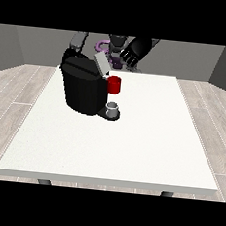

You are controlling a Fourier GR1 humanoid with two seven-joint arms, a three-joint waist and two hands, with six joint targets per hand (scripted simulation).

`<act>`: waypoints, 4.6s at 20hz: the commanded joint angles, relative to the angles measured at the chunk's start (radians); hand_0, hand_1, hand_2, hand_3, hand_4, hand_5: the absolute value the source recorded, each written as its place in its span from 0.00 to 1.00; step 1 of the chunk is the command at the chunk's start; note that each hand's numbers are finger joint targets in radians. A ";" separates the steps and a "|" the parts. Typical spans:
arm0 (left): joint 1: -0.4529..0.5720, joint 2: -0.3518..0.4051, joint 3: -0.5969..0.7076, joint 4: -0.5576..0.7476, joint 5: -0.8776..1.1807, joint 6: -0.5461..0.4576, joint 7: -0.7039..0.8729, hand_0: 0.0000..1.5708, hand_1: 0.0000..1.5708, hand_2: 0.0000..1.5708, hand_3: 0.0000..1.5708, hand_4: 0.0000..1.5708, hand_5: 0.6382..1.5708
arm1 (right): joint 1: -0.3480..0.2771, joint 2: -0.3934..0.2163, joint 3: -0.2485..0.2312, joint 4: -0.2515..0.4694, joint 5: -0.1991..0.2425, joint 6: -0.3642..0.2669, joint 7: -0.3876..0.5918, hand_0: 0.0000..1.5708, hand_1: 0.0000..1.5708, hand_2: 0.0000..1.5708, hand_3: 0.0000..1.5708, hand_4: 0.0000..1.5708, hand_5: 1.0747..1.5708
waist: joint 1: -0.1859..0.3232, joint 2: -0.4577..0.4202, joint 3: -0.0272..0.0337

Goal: Insert the coffee pod into the coffee machine and close the lid

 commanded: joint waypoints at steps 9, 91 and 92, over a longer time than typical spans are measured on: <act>-0.101 0.065 0.028 0.051 -0.018 0.011 -0.027 0.78 0.78 0.82 0.79 0.31 1.00 | -0.072 -0.036 -0.029 -0.085 -0.001 0.002 0.043 0.00 0.00 0.00 0.00 0.11 1.00 | -0.063 0.122 0.0000; -0.177 0.103 -0.027 0.099 -0.239 0.259 -0.223 0.00 0.00 0.31 0.24 0.00 1.00 | -0.189 -0.070 -0.094 -0.022 0.037 -0.067 0.087 0.00 0.00 0.00 0.00 0.10 1.00 | -0.022 0.225 0.0000; -0.140 0.109 -0.017 0.112 -0.235 0.283 -0.247 0.00 0.00 0.27 0.21 0.00 1.00 | -0.128 -0.051 -0.073 -0.043 0.044 -0.073 0.044 0.00 0.00 0.00 0.00 0.10 1.00 | -0.040 0.232 -0.0001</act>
